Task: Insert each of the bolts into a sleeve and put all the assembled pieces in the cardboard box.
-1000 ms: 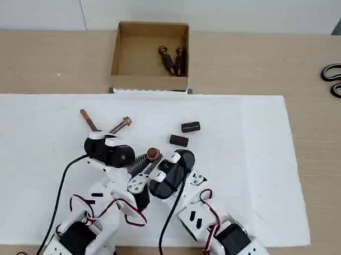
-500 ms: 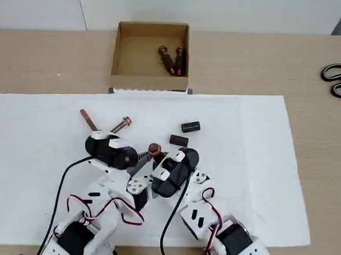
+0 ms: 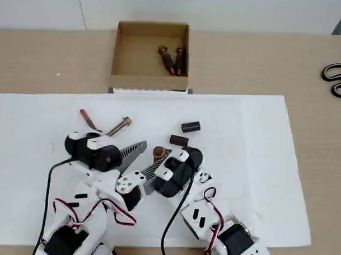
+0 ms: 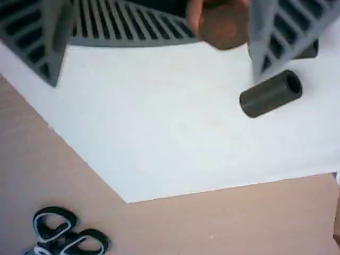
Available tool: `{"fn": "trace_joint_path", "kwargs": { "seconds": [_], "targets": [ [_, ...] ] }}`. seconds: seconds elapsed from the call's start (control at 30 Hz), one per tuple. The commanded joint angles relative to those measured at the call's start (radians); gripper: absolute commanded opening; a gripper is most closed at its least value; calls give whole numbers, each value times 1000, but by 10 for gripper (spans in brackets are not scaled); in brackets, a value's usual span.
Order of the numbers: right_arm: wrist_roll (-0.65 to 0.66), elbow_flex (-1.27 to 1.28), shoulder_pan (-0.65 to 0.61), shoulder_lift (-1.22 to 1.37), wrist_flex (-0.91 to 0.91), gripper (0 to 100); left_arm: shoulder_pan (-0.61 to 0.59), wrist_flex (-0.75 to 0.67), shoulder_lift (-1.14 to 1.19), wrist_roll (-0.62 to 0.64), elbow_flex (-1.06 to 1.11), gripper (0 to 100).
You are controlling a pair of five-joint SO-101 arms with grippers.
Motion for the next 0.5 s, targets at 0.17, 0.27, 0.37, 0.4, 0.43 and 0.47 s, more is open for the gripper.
{"fn": "trace_joint_path", "kwargs": {
  "seconds": [0.17,0.27,0.37,0.4,0.43,0.47],
  "targets": [
    [6,-6,77,-15,-33,2,-164,5,-11,-68,-19,5],
    [6,-11,148,-15,-33,2,-242,5,-11,-120,54,6],
    [6,-15,220,-15,-33,2,-292,5,-11,-189,157,6],
    [6,-15,243,-15,-33,2,-301,5,-11,-203,191,6],
    [6,-20,266,-15,-33,2,-305,3,-11,-212,217,6],
    [3,-28,289,-13,-33,2,-305,3,-12,-215,237,6]
  ]
}}
